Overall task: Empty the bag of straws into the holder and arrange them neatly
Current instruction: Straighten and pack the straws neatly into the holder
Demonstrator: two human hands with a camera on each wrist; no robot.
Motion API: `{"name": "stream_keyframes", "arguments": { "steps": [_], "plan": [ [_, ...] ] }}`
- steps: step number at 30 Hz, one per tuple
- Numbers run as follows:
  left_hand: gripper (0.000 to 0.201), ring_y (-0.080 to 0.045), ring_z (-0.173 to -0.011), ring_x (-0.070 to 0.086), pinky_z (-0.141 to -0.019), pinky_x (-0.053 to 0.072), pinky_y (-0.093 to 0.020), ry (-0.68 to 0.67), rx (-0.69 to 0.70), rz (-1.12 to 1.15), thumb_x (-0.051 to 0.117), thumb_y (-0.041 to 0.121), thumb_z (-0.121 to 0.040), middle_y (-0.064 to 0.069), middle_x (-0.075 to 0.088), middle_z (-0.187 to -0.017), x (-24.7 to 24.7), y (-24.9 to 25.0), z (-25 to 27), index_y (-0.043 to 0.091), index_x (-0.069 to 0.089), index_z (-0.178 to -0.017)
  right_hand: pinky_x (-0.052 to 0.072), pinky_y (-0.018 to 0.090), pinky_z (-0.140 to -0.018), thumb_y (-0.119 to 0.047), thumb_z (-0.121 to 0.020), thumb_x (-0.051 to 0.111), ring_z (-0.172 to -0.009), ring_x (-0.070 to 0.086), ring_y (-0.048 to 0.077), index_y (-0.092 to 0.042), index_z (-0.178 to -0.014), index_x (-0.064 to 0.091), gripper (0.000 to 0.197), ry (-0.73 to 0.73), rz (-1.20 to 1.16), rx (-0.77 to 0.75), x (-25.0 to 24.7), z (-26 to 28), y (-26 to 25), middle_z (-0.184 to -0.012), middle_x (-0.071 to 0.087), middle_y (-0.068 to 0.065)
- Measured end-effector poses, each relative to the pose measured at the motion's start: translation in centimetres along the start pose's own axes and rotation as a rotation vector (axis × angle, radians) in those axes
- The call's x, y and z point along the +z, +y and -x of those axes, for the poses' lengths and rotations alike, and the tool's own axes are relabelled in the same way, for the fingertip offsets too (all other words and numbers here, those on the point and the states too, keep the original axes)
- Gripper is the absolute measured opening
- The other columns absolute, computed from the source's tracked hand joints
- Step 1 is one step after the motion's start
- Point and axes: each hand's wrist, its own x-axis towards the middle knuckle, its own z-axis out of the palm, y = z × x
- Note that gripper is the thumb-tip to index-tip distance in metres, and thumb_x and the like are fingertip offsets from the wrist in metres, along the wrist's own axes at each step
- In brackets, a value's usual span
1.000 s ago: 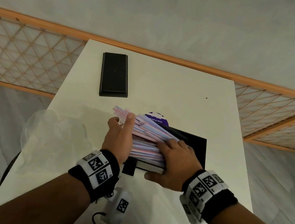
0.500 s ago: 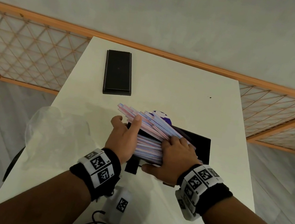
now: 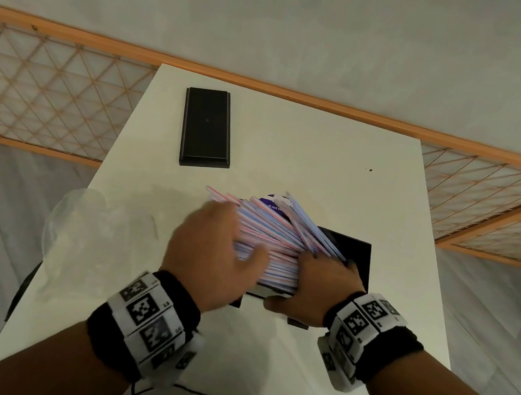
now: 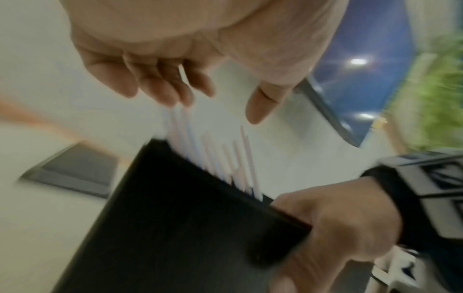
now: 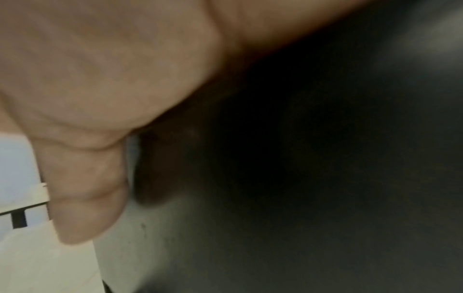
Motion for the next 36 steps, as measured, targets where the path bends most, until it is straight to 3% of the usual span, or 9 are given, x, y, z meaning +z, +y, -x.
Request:
{"name": "stream_keyframes", "arguments": {
  "steps": [2,3,6,8,14,19,23,31,36],
  "plan": [
    [0.030,-0.018,-0.068,0.045,-0.061,0.042,-0.036,-0.236,0.242,-0.022,0.064,0.043,-0.071,0.006,0.046,-0.071,0.1,1.1,0.0,0.020,0.045,-0.071,0.039,0.048,-0.107,-0.086,-0.057,0.052,-0.111,0.061,0.023,-0.026,-0.125,0.048,0.091,0.011,-0.028,-0.025,0.2,-0.2,0.1,-0.115,0.065,-0.005],
    [0.030,-0.019,-0.078,0.050,-0.069,0.047,-0.038,-0.393,0.288,-0.087,0.065,0.044,-0.072,0.005,0.054,-0.082,0.6,1.4,-0.1,0.020,0.052,-0.081,0.042,0.046,-0.105,-0.083,-0.057,0.054,-0.111,0.062,0.022,-0.028,-0.127,0.047,0.090,0.022,-0.041,-0.051,0.2,-0.3,0.0,-0.116,0.065,-0.005],
    [0.061,-0.020,-0.117,0.051,-0.100,0.046,-0.039,-0.699,0.282,-0.411,0.073,0.042,-0.075,0.002,0.054,-0.126,2.7,0.7,-1.0,0.021,0.047,-0.126,0.046,0.041,-0.101,-0.068,-0.057,0.062,-0.112,0.062,0.020,-0.039,-0.130,0.046,0.081,0.057,-0.111,-0.131,0.5,-0.6,0.1,-0.117,0.066,-0.010],
    [0.066,-0.022,-0.126,0.048,-0.106,0.043,-0.038,-0.773,0.287,-0.558,0.073,0.038,-0.077,0.000,0.051,-0.136,3.6,0.0,-1.5,0.020,0.044,-0.134,0.047,0.036,-0.099,-0.056,-0.061,0.066,-0.110,0.063,0.020,-0.039,-0.129,0.048,0.072,0.077,-0.124,-0.150,0.6,-0.5,0.4,-0.114,0.067,-0.010],
    [0.070,-0.023,-0.125,0.050,-0.108,0.042,-0.041,-0.795,0.259,-0.661,0.070,0.048,-0.076,0.002,0.051,-0.136,4.6,-0.3,-1.1,0.025,0.043,-0.135,0.048,0.036,-0.100,-0.050,-0.065,0.066,-0.115,0.060,0.020,-0.043,-0.135,0.043,0.075,0.097,-0.168,-0.214,0.9,0.4,1.1,-0.125,0.063,-0.013],
    [0.072,-0.024,-0.120,0.054,-0.105,0.043,-0.041,-0.792,0.209,-0.699,0.066,0.062,-0.074,0.000,0.053,-0.129,4.5,0.2,-0.9,0.024,0.043,-0.131,0.044,0.037,-0.104,-0.076,-0.060,0.057,-0.108,0.062,0.021,-0.033,-0.119,0.054,0.074,0.120,-0.053,-0.084,1.0,1.2,1.5,-0.114,0.066,-0.008],
    [0.064,-0.024,-0.109,0.062,-0.097,0.045,-0.037,-0.687,0.219,-0.707,0.062,0.063,-0.074,0.002,0.063,-0.115,4.0,0.4,-1.0,0.024,0.052,-0.124,0.041,0.040,-0.106,-0.076,-0.061,0.058,-0.117,0.058,0.020,-0.030,-0.119,0.051,0.074,0.118,-0.084,-0.111,1.1,1.1,0.9,-0.118,0.063,-0.009],
    [0.072,-0.023,-0.123,0.055,-0.107,0.042,-0.040,-0.639,0.247,-0.642,0.061,0.064,-0.080,0.001,0.058,-0.133,3.9,0.1,-0.2,0.023,0.045,-0.138,0.032,0.045,-0.115,-0.073,-0.068,0.051,-0.130,0.049,0.022,-0.027,-0.135,0.045,0.082,0.171,-0.116,-0.195,1.9,1.3,0.1,-0.136,0.055,-0.005],
    [0.076,-0.026,-0.125,0.051,-0.109,0.036,-0.043,-0.675,0.261,-0.722,0.056,0.073,-0.082,-0.002,0.055,-0.136,3.8,-0.6,0.3,0.021,0.041,-0.135,0.046,0.032,-0.099,-0.078,-0.064,0.039,-0.113,0.055,0.020,-0.025,-0.119,0.057,0.079,0.250,-0.227,-0.186,1.3,4.6,1.5,-0.118,0.059,-0.005]
  ]
}}
